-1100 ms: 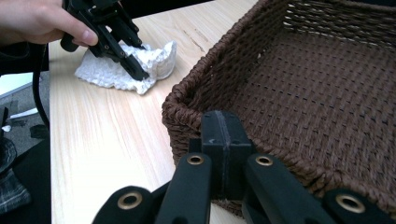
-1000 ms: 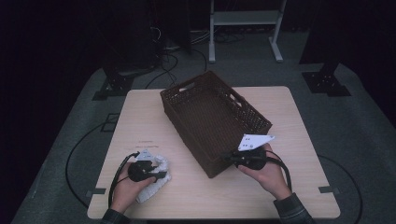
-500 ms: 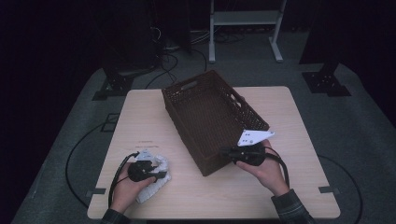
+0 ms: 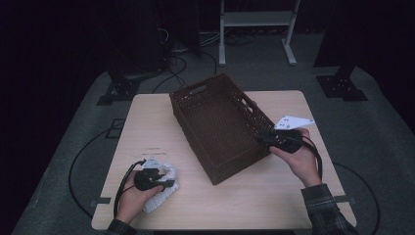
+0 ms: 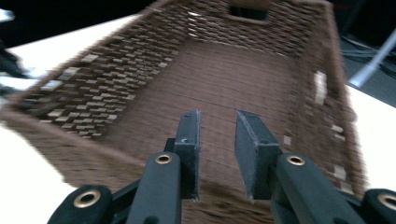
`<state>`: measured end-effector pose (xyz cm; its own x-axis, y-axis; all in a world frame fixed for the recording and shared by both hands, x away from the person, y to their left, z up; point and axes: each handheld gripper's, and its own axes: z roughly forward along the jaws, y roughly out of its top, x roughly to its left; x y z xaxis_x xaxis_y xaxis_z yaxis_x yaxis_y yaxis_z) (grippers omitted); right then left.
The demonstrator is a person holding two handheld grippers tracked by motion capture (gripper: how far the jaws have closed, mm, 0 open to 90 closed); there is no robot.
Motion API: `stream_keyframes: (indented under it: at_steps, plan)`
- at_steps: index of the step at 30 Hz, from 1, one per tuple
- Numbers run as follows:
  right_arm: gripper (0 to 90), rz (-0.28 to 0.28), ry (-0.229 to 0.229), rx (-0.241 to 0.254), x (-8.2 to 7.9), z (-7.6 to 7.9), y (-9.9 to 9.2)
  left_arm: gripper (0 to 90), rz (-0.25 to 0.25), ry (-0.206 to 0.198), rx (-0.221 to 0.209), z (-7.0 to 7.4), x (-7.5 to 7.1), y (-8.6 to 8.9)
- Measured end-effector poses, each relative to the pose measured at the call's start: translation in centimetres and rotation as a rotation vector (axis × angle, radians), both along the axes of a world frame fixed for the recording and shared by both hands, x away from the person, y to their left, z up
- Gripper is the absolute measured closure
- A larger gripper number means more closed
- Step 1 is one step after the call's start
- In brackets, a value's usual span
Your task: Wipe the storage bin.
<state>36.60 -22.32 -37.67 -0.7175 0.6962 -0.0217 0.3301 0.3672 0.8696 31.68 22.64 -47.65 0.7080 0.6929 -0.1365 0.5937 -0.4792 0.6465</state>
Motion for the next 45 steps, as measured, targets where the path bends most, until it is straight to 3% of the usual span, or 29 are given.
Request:
stream_keyframes:
  at_steps: [12, 16, 19, 21, 26, 30, 35, 45]
  plan:
    - [68.3, -0.161, 0.03, 0.011, 4.7, -0.4, -3.7, 65.3, -0.006, -0.004, 0.007, 0.0, 0.0, 0.0]
    - [68.3, -0.182, 0.064, 0.009, 6.1, -1.1, -4.2, 65.3, -0.005, -0.007, 0.005, 0.0, 0.0, 0.0]
    - [68.3, -0.17, 0.086, 0.038, 6.8, -1.5, -4.3, 65.4, -0.006, -0.008, 0.006, 0.0, 0.0, 0.0]
    - [68.4, -0.175, 0.095, 0.012, 7.2, -1.9, -4.0, 65.3, -0.004, -0.007, 0.005, 0.0, 0.0, 0.0]
    - [72.8, -0.179, 0.115, 0.027, 8.0, -2.7, -3.8, 65.3, -0.002, -0.004, 0.005, 0.0, -0.1, 0.0]
    - [77.1, -0.177, 0.13, 0.001, 8.3, -3.1, -3.5, 65.4, -0.003, -0.004, 0.007, 0.0, -0.1, 0.0]
    - [79.5, -0.19, 0.123, 0.009, 7.8, -3.1, -3.6, 65.4, -0.005, -0.003, 0.009, 0.0, -0.1, 0.0]
    - [78.9, -0.214, 0.118, -0.029, 5.3, -2.9, -3.7, 65.4, -0.004, -0.003, 0.011, 0.0, -0.1, 0.0]
